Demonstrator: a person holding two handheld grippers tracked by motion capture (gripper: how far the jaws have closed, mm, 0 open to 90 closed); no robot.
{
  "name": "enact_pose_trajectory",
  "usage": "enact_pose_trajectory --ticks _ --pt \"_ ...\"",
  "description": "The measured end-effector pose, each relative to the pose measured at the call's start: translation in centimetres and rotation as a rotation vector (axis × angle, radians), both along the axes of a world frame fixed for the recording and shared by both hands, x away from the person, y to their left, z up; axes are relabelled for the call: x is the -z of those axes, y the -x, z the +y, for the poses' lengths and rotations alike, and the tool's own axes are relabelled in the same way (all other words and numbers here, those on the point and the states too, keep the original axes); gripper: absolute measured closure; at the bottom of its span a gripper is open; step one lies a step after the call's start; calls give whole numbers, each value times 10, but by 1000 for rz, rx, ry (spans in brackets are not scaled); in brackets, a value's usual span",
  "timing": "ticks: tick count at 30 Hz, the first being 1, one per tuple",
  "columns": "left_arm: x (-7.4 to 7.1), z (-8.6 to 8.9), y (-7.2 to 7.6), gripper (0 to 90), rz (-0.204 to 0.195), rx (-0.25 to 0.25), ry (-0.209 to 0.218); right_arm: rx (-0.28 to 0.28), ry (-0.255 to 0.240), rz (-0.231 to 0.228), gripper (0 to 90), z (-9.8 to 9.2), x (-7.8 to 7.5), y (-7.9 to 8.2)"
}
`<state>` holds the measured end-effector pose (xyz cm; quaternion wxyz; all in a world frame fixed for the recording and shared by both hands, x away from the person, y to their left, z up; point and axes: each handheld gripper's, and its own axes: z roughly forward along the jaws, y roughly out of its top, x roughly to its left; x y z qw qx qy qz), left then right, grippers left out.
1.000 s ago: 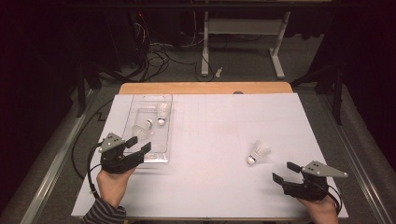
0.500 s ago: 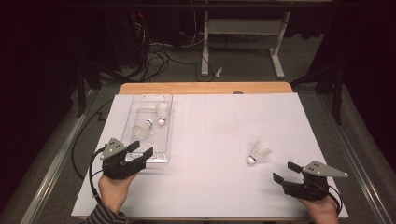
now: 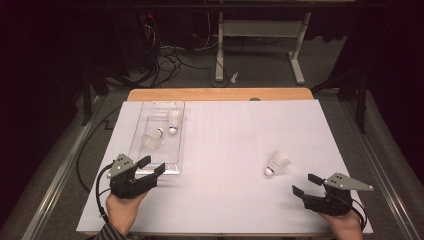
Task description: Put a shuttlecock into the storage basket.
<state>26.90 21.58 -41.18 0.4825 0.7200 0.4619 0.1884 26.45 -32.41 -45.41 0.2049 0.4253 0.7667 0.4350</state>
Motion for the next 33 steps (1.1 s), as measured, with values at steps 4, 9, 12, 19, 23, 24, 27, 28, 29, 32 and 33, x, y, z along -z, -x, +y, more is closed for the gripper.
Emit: enact_pose_trajectory --ticks 4,9,12,19,23,24,27,28,29,32,33 --pt "1 -1 2 403 0 5 4 1 0 2 265 0 0 1" --pt "3 -4 4 401 -8 9 0 3 -2 3 264 0 0 1" --pt "3 -5 5 399 -6 15 3 2 -2 3 265 0 0 1" --pt "5 -9 6 397 -1 29 1 3 -3 3 265 0 0 1" --pt "5 -13 7 396 -2 37 -5 0 -2 3 265 0 0 0" --pt "5 -13 7 396 -1 40 -5 -3 0 1 265 0 0 0" --pt "5 -16 6 395 1 50 -4 0 -1 2 265 0 0 0" --pt "5 -18 6 395 1 55 -3 1 -1 2 265 0 0 1" --pt "5 -19 6 396 1 58 -3 3 -3 2 265 0 0 1" --pt "3 -23 4 395 -2 72 -4 4 -3 1 265 0 0 1" --pt "2 -24 4 396 -3 75 -2 4 -3 2 265 0 0 1"
